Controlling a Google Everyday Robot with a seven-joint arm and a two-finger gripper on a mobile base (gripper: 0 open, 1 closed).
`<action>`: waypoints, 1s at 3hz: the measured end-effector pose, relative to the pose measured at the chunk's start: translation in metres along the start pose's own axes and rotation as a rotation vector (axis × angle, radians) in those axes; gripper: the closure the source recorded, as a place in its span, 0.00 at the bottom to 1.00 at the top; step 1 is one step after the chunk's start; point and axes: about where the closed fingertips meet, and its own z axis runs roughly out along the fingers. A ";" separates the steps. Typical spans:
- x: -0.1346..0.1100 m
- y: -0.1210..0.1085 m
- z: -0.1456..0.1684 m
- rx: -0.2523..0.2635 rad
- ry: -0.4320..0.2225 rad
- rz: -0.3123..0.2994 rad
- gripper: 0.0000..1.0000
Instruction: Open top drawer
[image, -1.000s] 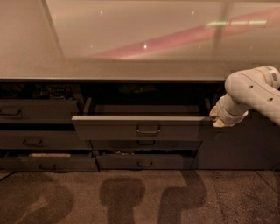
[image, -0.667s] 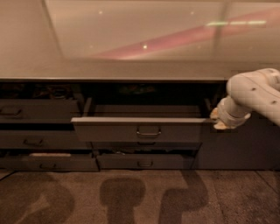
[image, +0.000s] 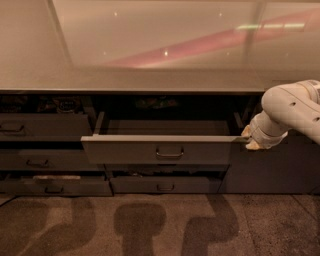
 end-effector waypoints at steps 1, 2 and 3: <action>0.000 0.000 0.000 0.000 0.000 0.000 1.00; -0.005 -0.012 -0.007 -0.010 -0.046 0.006 1.00; -0.008 -0.015 -0.014 -0.001 -0.070 0.003 1.00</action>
Offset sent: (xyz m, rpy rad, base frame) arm 0.0226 0.0181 0.0309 0.1120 0.0413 0.0142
